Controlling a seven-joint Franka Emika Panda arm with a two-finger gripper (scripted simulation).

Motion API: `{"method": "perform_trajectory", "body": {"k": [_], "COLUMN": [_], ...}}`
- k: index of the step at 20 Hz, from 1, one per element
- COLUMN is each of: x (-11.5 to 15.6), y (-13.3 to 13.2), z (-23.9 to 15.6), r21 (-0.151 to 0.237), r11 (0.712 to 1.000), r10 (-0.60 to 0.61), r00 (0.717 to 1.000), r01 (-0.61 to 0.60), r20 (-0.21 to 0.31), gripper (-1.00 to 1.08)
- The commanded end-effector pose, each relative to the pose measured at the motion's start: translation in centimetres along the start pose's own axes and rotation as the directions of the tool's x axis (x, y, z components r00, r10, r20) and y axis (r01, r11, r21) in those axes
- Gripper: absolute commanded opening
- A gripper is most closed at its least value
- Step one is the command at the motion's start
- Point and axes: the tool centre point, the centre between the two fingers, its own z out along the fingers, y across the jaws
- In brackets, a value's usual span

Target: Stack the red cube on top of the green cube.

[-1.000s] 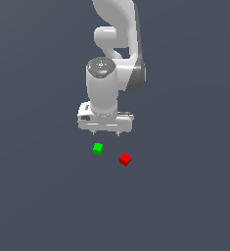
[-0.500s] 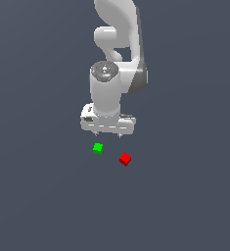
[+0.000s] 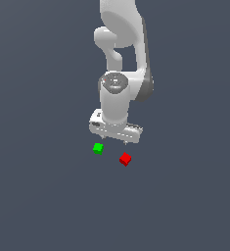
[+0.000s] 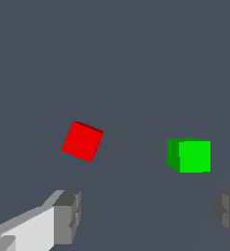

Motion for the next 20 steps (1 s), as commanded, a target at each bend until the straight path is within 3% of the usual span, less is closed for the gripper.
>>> {"method": "perform_trajectory", "body": {"k": [1, 11, 20], "x": [0.1, 1.4, 2.4], "y": [-1.0, -4.5, -6.1], "z": [0.9, 4.5, 6.2], "r21": [0.001, 0.006, 0.009], "r11": [0.998, 0.964, 0.932], "r10": [0.055, 0.265, 0.363], "r00": [0.998, 0.964, 0.932], "r01": [-0.055, -0.265, -0.363], "r20": [0.0, -0.002, -0.002], "gripper": [1.0, 1.0, 1.0]}}
